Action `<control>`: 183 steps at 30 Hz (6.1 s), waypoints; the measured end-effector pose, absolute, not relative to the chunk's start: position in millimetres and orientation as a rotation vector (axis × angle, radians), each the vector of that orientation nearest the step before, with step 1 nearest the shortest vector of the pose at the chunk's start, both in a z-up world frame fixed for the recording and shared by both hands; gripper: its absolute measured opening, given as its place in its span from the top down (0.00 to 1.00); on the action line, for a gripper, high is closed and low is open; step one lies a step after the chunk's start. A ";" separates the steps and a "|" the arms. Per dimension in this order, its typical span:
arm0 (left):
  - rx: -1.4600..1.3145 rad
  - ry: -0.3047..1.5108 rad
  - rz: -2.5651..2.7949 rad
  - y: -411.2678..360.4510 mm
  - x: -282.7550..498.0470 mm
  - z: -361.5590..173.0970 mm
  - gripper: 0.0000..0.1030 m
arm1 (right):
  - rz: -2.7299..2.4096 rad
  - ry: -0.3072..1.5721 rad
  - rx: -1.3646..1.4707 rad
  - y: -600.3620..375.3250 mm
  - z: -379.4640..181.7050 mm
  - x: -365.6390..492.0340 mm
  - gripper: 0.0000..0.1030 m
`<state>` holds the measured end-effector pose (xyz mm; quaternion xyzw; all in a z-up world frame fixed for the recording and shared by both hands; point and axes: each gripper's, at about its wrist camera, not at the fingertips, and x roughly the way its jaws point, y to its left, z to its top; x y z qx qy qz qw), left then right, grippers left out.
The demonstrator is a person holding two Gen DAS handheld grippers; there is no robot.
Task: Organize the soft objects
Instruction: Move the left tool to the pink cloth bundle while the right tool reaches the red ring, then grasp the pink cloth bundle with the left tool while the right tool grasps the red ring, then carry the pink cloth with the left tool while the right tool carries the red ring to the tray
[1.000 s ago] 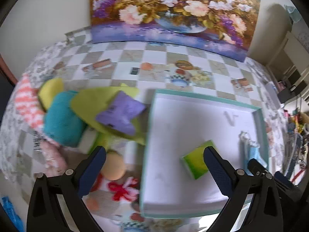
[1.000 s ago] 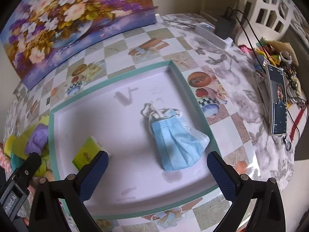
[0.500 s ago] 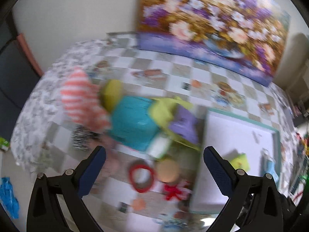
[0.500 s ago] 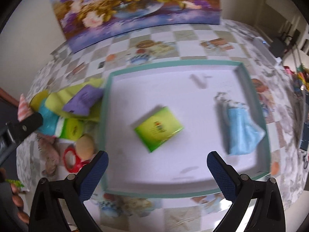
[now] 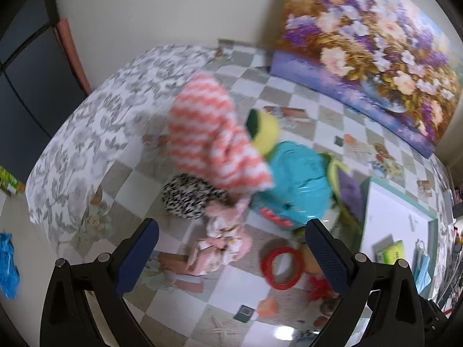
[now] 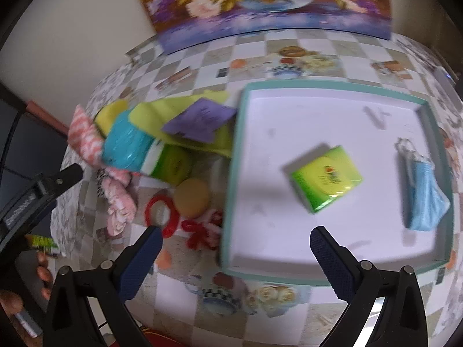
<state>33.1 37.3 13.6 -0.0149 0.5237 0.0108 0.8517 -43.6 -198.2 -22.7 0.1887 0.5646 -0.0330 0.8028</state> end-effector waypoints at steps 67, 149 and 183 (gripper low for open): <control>-0.251 1.322 -0.148 88.7 53.8 -89.3 0.63 | 0.176 1.302 0.099 -66.8 -93.9 23.7 0.40; 0.027 1.058 -0.435 -84.9 1.5 49.2 0.74 | -0.275 0.953 0.423 -255.4 31.3 -53.8 0.48; 0.183 1.136 -0.551 -225.2 37.0 -33.4 0.74 | -0.545 0.997 0.599 -381.5 -20.8 -57.5 0.47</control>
